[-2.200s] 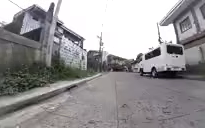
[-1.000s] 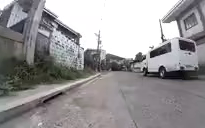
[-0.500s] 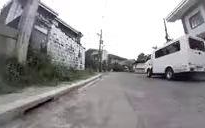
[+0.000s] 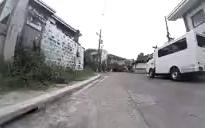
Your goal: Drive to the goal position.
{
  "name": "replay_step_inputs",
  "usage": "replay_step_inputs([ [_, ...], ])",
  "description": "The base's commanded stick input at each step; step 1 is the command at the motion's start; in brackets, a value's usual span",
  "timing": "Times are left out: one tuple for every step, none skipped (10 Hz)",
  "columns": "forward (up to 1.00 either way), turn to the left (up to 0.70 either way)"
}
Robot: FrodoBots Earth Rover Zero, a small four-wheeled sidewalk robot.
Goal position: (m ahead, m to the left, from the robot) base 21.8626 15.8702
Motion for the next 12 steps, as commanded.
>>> replay_step_inputs([
  [1.00,-0.01],
  [1.00,0.00],
  [1.00,0.00],
  [1.00,0.00],
  [1.00,0.00],
  [1.00,-0.01],
  [1.00,-0.12],
  [1.00,-0.38],
  [1.00,-0.13],
  [1.00,0.00],
  [1.00,-0.04],
  [1.00,-0.22],
])
